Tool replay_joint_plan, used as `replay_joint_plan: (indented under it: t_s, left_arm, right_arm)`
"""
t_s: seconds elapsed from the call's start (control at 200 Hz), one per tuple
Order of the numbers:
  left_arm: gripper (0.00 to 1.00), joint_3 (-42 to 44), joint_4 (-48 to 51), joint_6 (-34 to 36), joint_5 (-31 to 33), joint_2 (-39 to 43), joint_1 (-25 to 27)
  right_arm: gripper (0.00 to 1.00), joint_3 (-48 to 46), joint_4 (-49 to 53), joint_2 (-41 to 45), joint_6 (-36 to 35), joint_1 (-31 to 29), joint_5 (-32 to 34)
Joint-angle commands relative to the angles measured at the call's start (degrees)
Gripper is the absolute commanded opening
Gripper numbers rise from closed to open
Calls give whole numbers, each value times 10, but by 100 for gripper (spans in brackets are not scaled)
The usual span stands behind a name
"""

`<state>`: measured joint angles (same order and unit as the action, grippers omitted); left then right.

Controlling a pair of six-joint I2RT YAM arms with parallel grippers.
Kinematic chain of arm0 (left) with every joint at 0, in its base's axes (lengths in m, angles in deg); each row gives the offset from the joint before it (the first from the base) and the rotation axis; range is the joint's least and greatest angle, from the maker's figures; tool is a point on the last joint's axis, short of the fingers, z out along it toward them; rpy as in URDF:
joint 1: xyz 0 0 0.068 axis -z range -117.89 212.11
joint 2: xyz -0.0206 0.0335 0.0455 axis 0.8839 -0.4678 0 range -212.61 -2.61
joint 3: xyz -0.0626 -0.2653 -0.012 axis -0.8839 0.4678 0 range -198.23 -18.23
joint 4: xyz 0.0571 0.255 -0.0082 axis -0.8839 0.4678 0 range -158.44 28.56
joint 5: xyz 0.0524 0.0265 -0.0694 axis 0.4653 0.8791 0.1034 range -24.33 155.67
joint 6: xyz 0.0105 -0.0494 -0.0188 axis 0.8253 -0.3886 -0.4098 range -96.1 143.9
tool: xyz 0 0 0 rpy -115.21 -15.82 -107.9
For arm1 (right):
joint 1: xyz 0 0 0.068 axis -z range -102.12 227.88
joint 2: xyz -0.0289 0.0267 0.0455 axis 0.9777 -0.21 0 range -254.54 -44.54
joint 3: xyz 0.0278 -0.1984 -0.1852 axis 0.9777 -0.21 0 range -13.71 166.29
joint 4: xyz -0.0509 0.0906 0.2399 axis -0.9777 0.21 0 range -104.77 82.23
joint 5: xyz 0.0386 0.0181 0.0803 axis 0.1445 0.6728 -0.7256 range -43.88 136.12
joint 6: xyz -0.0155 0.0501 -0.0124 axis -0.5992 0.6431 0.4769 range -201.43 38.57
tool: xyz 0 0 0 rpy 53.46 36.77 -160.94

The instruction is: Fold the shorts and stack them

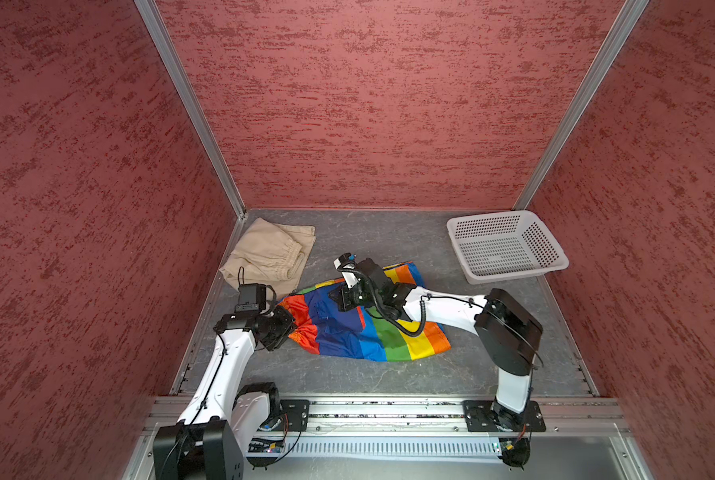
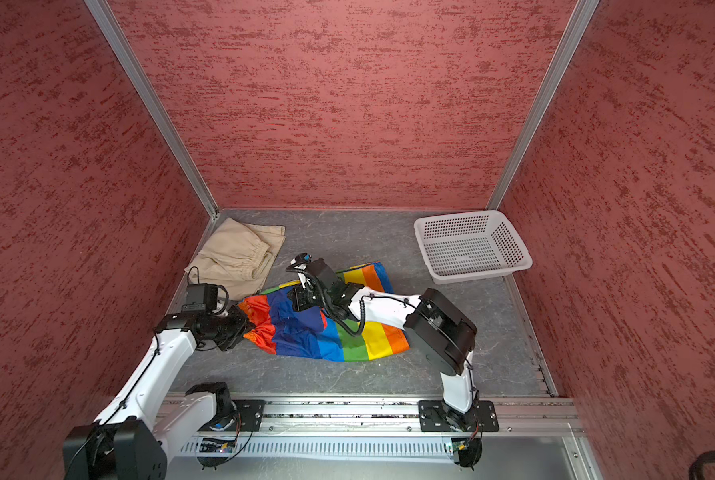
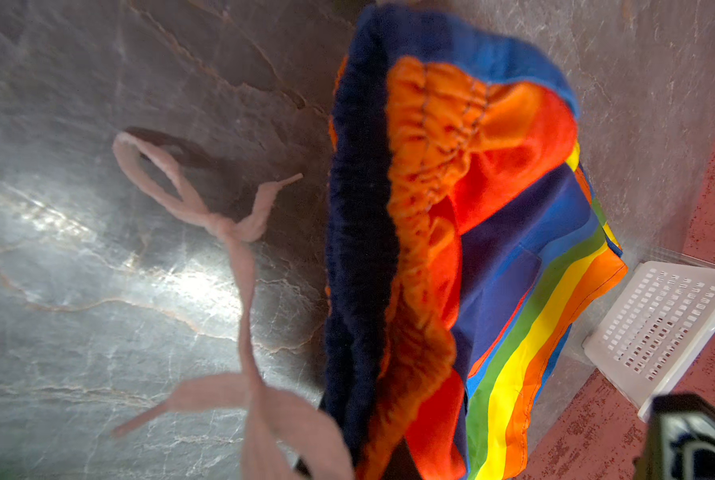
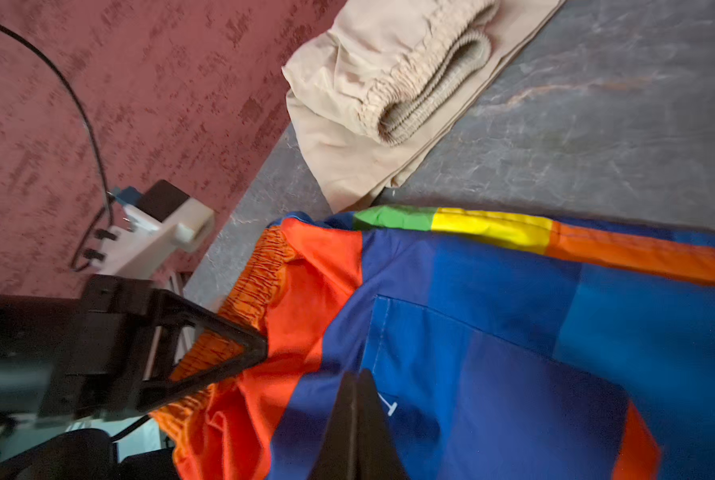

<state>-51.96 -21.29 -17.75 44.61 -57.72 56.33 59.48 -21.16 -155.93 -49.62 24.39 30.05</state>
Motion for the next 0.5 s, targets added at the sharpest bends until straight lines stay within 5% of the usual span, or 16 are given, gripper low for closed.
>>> replay_joint_plan:
  t_s: [0.0, 0.316, 0.496]
  left_arm:
    - [6, -8, -1, -1, 12, -2, 8]
    - [6, -12, -11, 0, 18, -27, 16]
    - [6, -16, -7, 1, 21, -28, 17]
  right_arm:
    - [0, 19, 3, -48, 24, -15, -40]
    - [0, 50, -4, -156, 62, -26, -76]
    - [0, 67, 37, -141, 4, -23, -82]
